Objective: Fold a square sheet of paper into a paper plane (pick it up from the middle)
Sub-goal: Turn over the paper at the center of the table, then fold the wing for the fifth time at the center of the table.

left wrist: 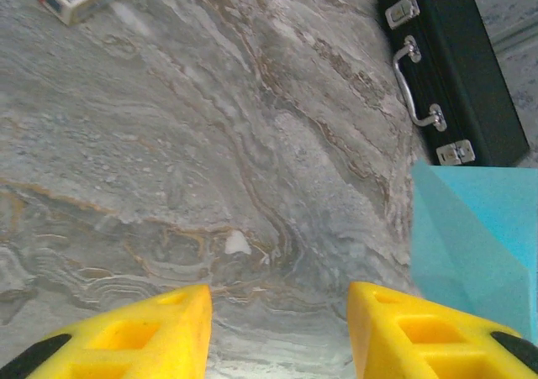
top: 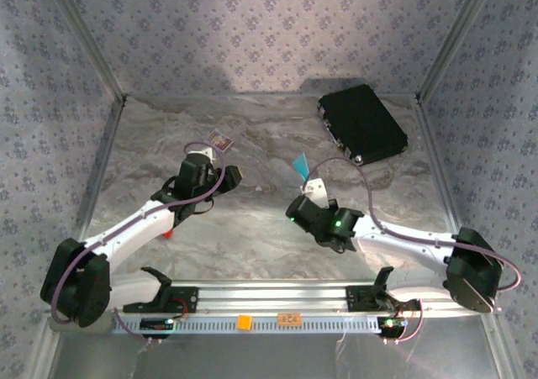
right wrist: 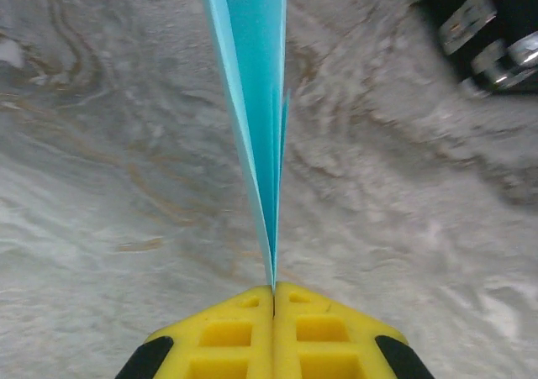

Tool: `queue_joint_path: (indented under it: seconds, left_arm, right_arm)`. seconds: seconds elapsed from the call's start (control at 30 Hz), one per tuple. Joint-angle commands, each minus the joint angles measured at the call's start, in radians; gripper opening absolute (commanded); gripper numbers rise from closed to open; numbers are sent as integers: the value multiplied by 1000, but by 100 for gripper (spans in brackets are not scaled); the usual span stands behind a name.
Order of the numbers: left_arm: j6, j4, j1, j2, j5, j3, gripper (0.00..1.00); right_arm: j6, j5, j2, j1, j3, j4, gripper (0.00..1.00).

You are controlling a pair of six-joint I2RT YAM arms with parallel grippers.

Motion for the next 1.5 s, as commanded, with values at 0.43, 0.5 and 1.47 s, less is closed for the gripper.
queue_joint_path:
  seconds: [0.43,0.5,1.47]
  left_arm:
    - [6,-97,22,-157,-192,-46,51]
    - [4,-100,28,-163,-187,-52,51]
    - [-24,-47,43,0,20,-24,29]
  right_arm:
    - [-173,-92,446,153,201,-21,4]
    - [-201,-206,441,144,191,39,8]
    - [52,-1267,287,-417,-96,625,1]
